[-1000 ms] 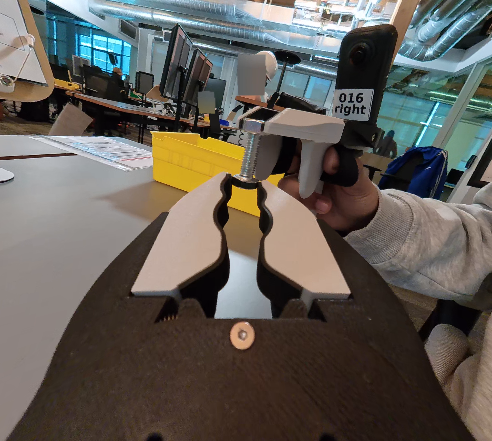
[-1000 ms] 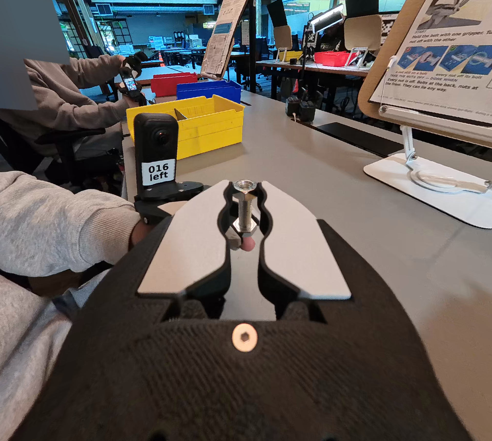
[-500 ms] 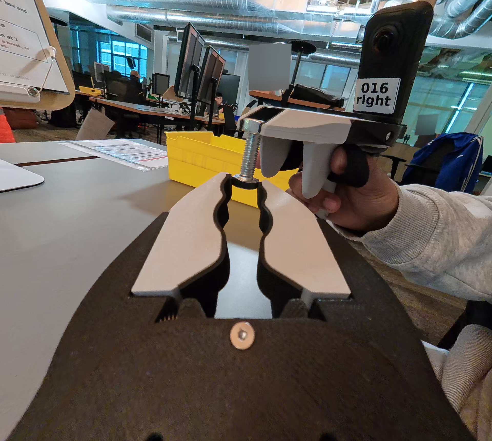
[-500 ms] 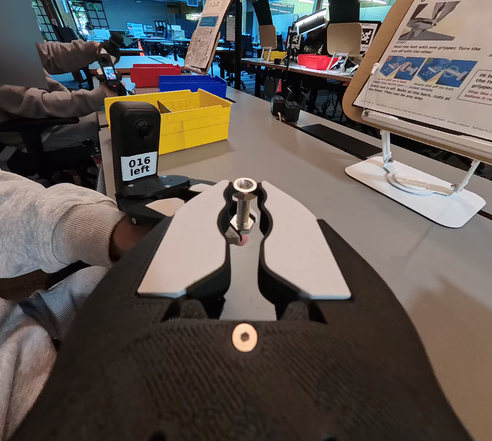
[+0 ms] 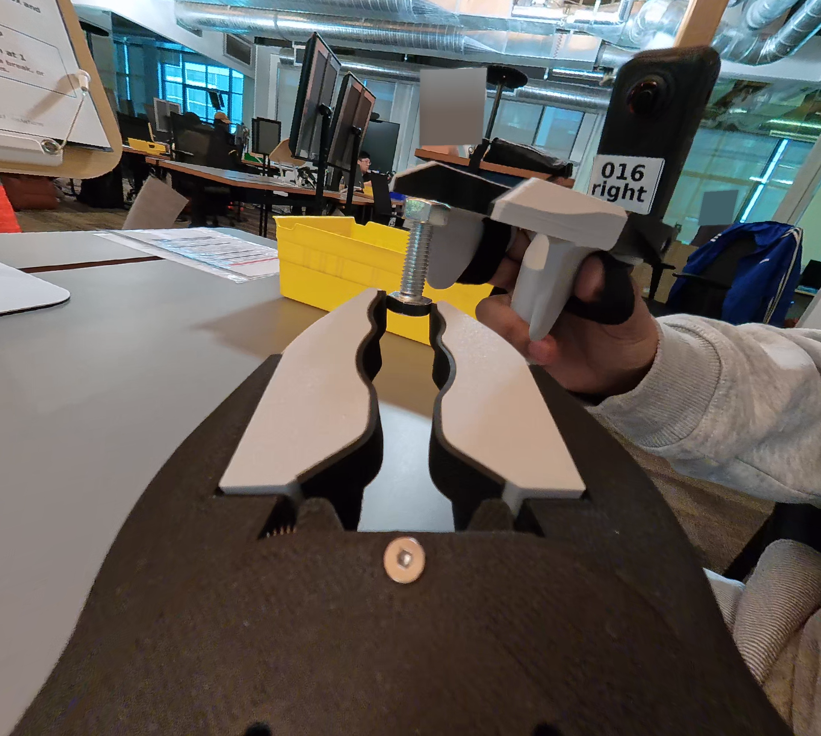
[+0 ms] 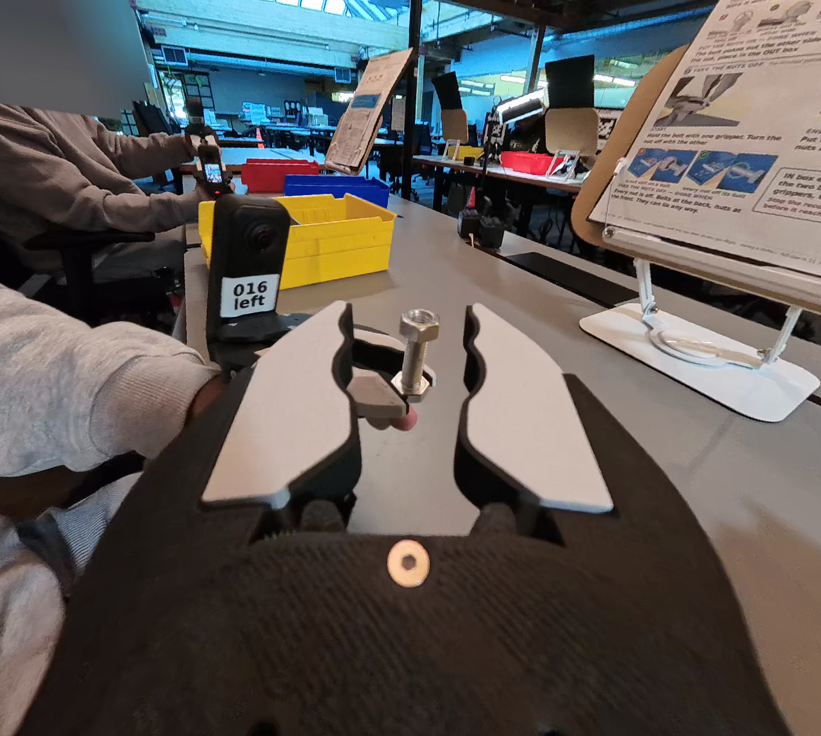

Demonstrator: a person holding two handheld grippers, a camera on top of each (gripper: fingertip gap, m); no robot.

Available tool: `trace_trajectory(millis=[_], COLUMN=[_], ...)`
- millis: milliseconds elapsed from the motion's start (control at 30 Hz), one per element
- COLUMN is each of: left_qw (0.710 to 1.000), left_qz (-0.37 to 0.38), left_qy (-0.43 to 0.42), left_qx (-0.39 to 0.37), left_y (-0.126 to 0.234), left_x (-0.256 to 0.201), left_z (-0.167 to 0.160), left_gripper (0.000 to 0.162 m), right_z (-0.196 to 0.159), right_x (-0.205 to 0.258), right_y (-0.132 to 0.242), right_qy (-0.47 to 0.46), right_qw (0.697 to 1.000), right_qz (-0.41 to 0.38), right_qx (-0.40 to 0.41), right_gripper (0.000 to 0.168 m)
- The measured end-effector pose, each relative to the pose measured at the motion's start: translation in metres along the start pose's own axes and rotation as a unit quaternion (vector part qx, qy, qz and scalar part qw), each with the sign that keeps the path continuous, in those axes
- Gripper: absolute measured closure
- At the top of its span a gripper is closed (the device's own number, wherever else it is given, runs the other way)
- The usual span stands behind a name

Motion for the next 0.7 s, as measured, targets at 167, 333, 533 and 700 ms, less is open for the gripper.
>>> trace_trajectory(millis=[167, 333, 533, 700], left_qw=[1.000, 1.000, 1.000, 1.000], left_qz=[-0.001, -0.001, -0.009, -0.010], left_qy=[-0.001, 0.004, 0.002, 0.006], left_qx=[-0.001, 0.000, 0.005, 0.006], left_y=[0.000, 0.000, -0.002, -0.003], left_x=[0.000, 0.001, -0.002, -0.001], left_z=[0.000, -0.001, -0.003, -0.003], left_gripper=[0.142, 0.142, 0.142, 0.142], right_z=[-0.010, -0.016, -0.011, -0.010], right_x=[0.007, 0.008, 0.004, 0.004], right_y=[0.005, 0.007, 0.011, 0.012], right_qy=[0.010, 0.003, -0.017, -0.033], right_qw=[1.000, 1.000, 0.999, 0.998], right_qz=[-0.006, -0.004, 0.001, 0.014], right_qx=[-0.019, -0.018, -0.039, -0.046], right_gripper=[0.117, 0.116, 0.117, 0.119])
Point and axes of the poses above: each gripper's, where its closed fingertips meet, y back along the fingers, z out of its top, x = y × z across the jaws, the point moved 4 cm from there along y, back along the fingers, and after that the axes turned 5 degrees about y, right-handed, at the moved point
